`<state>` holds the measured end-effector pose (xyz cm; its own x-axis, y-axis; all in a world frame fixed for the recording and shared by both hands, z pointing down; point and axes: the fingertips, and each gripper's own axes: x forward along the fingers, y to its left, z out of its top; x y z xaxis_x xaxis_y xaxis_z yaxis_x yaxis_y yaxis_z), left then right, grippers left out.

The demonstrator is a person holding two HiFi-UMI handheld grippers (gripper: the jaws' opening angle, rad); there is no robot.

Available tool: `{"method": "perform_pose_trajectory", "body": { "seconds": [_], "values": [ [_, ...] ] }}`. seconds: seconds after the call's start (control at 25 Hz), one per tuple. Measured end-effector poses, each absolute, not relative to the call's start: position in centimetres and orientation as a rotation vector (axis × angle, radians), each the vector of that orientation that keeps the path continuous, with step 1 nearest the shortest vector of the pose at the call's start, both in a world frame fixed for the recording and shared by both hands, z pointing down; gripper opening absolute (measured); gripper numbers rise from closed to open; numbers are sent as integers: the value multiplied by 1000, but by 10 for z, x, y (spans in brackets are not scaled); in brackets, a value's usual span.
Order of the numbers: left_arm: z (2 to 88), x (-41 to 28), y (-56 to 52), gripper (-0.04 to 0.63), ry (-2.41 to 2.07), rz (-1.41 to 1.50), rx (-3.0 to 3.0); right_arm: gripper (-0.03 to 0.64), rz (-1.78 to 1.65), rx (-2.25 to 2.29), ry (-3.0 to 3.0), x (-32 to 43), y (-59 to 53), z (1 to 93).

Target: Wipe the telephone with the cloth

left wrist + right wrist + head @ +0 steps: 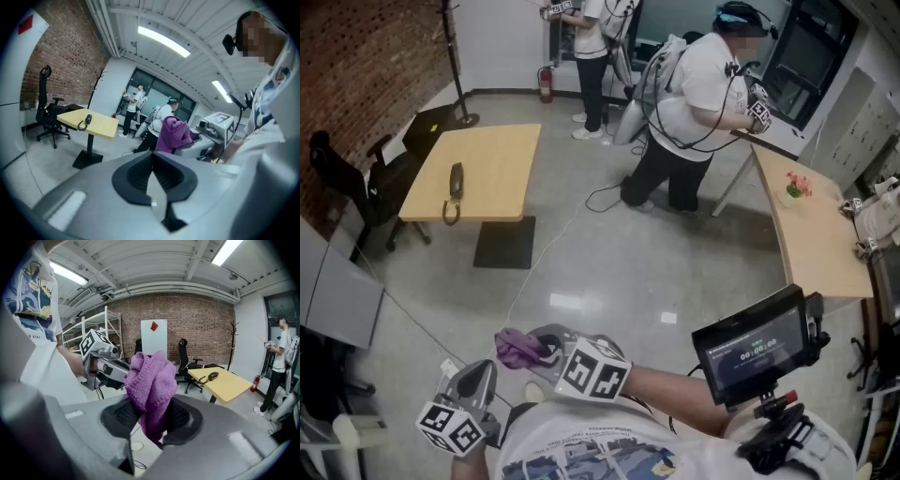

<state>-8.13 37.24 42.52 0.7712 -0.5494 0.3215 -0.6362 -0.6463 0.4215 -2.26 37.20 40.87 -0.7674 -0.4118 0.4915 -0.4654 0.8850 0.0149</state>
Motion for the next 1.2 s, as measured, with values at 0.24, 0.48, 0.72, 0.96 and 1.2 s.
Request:
{"method": "perform_pose_trajectory", "body": {
  "seconds": [0.24, 0.48, 0.72, 0.96, 1.2],
  "values": [
    [434, -67, 380, 3, -885, 240, 2442, 121, 180, 612, -2572, -13, 381, 417],
    [447, -52, 384, 3, -912, 287, 2451, 123, 290, 623, -2593, 8, 390, 430],
    [447, -25, 389, 3, -981, 372, 2458, 123, 337, 642, -2576, 55, 402, 440],
    [439, -24, 385, 5, -1052, 393, 2430, 123, 386, 632, -2556, 72, 399, 448],
    [442, -49, 355, 35, -1038, 385, 2391, 123, 432, 627, -2521, 53, 364, 450]
  ]
}}
